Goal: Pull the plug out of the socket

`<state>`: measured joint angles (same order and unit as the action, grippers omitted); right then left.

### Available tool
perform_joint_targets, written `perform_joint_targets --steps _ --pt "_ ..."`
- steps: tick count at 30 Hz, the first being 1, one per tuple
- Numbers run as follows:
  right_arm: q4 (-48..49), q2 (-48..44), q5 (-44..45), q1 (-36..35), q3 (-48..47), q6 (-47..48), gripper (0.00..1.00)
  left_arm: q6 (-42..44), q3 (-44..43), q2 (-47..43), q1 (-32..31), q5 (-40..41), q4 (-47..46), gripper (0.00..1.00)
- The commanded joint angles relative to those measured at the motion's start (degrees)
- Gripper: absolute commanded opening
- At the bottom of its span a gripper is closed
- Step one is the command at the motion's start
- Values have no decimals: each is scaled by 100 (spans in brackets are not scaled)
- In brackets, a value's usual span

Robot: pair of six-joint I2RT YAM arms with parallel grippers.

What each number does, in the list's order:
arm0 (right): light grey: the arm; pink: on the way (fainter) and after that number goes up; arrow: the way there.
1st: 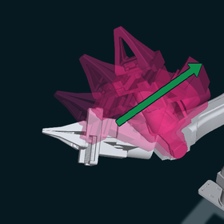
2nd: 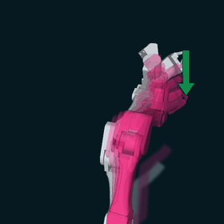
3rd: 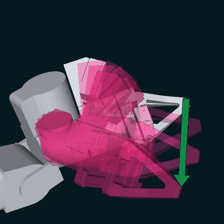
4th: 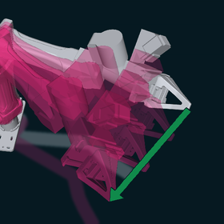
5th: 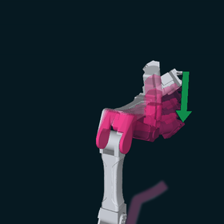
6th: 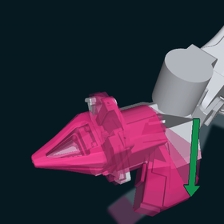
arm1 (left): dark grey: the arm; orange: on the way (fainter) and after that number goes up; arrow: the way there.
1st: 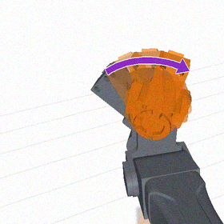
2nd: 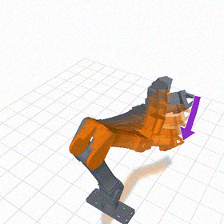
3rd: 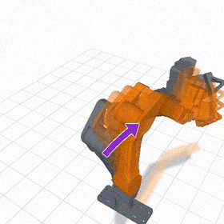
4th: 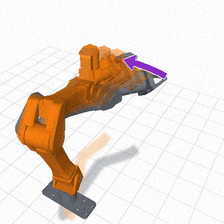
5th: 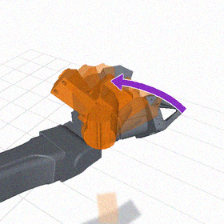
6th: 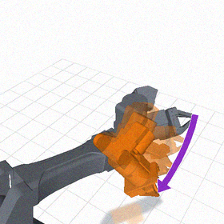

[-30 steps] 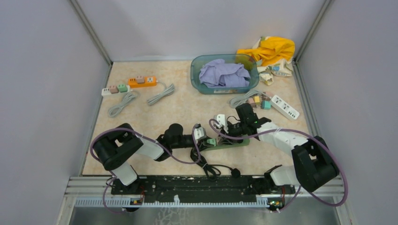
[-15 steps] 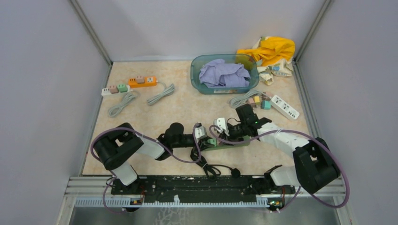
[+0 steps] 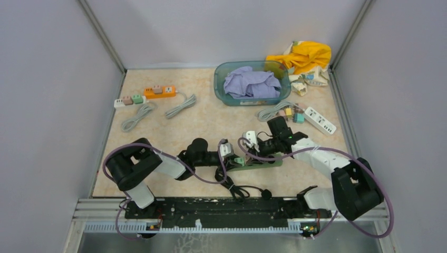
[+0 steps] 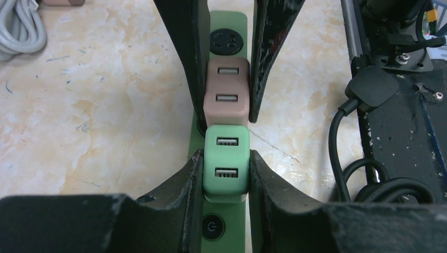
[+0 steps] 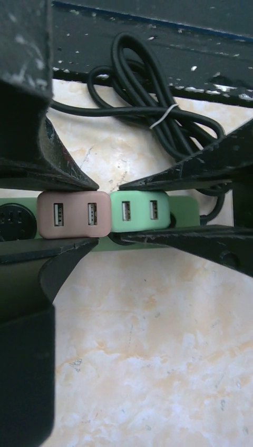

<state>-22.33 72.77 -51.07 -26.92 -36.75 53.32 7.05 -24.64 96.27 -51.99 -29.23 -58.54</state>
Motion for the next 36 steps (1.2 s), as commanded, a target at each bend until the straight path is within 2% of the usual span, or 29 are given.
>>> perform_joint_targets --steps 1,4,9,16,28,36 --pt "1228 -359 -821 -198 -461 -1173 0 -106 105 351 33 184 1091 1" --pt "1186 -375 -714 110 -508 -1132 0 -138 100 366 33 184 1091 1" --pt "513 -521 -821 371 -466 -160 0 -141 89 379 33 150 1091 1" --pt "294 -558 -1057 422 -690 -256 0 -173 111 291 31 177 1113 1" --pt "766 -843 -1074 1587 -849 -1336 0 -443 113 214 31 214 1032 1" --pt "1807 -957 -41 2112 -649 -2493 0 -641 156 100 31 243 907 1"
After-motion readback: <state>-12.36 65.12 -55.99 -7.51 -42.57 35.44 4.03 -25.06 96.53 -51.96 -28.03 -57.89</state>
